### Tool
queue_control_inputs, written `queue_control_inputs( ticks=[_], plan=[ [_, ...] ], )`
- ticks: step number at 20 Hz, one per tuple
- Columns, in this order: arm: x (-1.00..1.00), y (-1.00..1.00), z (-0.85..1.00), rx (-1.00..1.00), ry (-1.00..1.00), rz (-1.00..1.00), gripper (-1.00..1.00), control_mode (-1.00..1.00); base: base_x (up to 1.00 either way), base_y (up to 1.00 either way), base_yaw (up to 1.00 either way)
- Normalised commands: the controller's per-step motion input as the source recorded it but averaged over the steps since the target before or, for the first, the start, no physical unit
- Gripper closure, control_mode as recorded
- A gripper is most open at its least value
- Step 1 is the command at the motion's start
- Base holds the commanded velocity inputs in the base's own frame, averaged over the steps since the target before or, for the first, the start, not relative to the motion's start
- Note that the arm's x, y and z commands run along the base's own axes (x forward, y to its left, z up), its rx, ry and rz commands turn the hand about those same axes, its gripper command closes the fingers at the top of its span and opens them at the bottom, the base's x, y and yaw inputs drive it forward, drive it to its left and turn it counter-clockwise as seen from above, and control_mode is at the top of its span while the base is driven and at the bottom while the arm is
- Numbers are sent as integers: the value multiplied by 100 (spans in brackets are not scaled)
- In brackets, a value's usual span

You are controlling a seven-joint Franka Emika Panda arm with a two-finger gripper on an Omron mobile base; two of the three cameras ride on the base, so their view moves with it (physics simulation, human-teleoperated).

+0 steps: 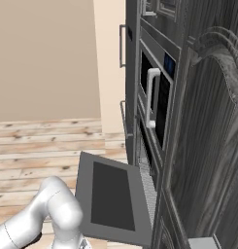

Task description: Take the baked cake out of the oven and place it on the plate for cooling. Then close the oven door.

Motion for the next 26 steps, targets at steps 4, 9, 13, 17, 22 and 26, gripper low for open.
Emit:
queue_control_inputs(
  ticks=[4,9,13,17,22,26],
  plan=[
    [74,0,-37,-29,-18,-24,-100,-100,0,0,0],
    [26,26,-22,-19,-11,-15,-100,-100,0,0,0],
    [-8,69,0,-1,-3,-1,-100,-100,0,0,0],
    [-3,81,-13,0,0,0,-100,-100,0,0,0],
    [22,54,-55,0,0,-2,-100,-100,0,0,0],
    [41,32,-78,0,1,-3,-100,-100,0,0,0]
  ],
)
